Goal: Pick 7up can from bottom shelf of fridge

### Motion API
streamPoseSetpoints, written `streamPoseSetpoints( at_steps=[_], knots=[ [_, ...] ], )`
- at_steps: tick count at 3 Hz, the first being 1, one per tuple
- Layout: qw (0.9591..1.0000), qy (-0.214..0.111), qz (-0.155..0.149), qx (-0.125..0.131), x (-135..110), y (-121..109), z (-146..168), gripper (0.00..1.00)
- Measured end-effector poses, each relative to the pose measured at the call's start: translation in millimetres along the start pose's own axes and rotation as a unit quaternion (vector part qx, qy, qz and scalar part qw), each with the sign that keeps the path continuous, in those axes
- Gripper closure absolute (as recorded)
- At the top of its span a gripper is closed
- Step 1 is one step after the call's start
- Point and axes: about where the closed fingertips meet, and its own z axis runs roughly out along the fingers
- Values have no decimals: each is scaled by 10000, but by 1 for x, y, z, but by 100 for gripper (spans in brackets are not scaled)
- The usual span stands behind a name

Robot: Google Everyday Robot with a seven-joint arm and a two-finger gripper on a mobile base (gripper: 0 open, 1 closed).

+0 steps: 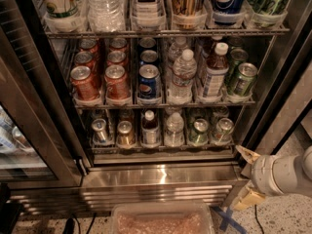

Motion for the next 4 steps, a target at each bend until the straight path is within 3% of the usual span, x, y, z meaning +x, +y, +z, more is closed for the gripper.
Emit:
streamPoseSetpoints(
  at_steps=[1,2,4],
  knots=[
    [9992,-166,269,242,1,0,9,0],
    [9945,-402,665,705,4,-10,24,17],
    [9782,-640,1309,1481,12,-29,43,18]
  ],
)
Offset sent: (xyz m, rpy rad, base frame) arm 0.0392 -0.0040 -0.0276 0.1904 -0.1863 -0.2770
